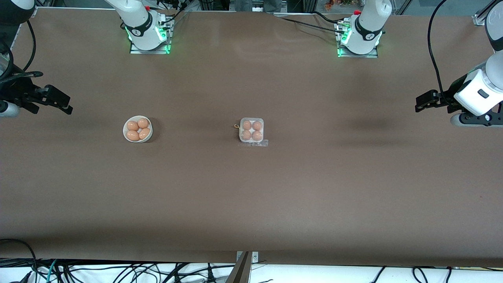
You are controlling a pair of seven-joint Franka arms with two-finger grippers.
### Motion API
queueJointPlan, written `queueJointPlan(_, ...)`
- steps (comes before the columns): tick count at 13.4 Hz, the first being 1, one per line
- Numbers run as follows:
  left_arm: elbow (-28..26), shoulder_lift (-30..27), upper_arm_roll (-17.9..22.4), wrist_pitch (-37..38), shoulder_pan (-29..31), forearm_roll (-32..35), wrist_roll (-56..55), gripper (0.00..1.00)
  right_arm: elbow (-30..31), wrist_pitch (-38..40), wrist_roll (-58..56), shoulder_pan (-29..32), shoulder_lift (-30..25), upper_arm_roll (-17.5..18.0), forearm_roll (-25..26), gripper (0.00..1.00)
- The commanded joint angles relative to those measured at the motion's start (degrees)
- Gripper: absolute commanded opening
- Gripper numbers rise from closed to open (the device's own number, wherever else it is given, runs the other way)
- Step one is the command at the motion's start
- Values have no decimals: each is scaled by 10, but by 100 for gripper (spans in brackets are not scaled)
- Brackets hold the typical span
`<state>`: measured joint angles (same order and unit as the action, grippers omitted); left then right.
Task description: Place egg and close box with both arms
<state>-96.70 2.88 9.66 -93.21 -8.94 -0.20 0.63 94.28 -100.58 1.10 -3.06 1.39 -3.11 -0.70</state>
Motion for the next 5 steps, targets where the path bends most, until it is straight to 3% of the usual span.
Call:
queueJointPlan(1, 12, 1, -1, 9, -4, 13, 2, 100, 3, 3, 0, 3, -4, 1, -4, 100)
queueJointPlan(5, 15, 2, -4, 9, -4, 13, 4, 100, 3, 3, 0, 3, -4, 1, -4, 100)
